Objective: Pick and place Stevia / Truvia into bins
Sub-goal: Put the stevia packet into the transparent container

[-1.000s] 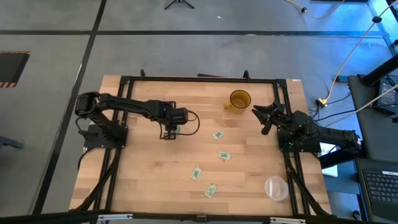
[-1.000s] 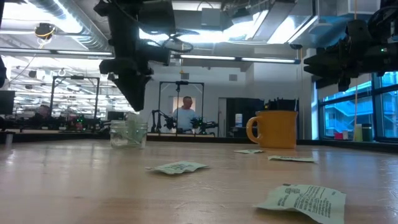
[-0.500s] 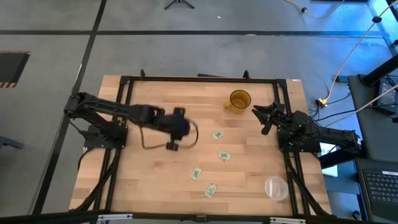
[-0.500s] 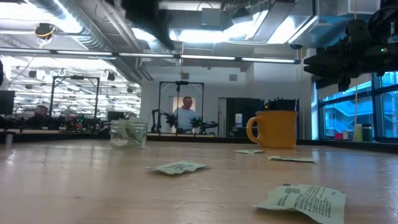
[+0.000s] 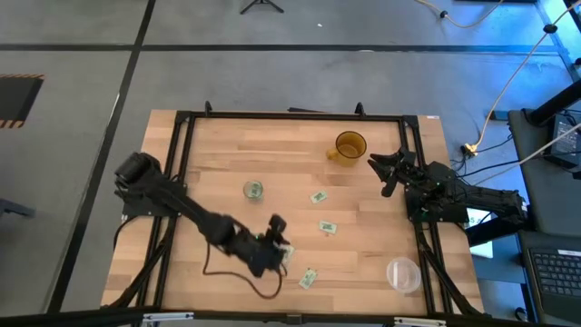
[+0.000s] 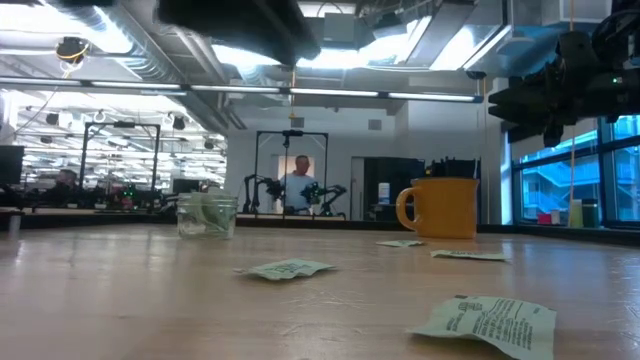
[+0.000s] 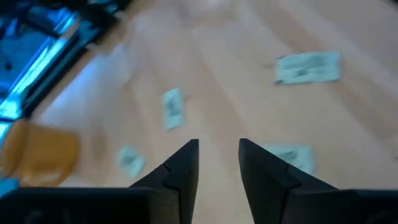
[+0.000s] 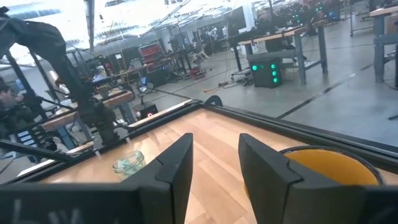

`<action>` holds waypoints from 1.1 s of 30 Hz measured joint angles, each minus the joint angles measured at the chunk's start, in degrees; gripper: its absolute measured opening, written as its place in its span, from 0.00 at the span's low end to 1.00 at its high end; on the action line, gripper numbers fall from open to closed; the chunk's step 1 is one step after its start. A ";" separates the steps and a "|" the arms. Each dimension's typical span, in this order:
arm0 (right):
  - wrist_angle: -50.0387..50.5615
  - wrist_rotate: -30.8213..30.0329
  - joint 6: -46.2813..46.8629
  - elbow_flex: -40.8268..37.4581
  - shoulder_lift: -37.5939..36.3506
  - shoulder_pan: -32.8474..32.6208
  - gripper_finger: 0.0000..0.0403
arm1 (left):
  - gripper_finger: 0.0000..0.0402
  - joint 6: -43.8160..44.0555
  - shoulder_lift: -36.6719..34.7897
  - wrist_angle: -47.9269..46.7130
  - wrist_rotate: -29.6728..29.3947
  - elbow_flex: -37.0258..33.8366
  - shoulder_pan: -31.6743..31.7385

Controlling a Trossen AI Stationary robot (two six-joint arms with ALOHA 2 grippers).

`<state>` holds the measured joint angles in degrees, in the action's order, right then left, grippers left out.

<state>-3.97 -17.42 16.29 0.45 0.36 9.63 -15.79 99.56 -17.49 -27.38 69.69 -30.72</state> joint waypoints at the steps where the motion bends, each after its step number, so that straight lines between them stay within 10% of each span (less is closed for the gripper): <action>1: 0.01 0.59 -0.03 0.00 0.00 0.00 0.33 | 0.28 0.02 1.49 1.08 -0.05 0.00 -0.82; 33: 0.66 5.10 -0.02 0.00 0.00 0.00 0.33 | 0.30 6.01 15.95 3.00 -0.46 0.03 -3.89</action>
<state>-3.31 -12.32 16.27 0.45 0.36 9.63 -9.78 115.52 -14.50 -27.84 69.71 -34.61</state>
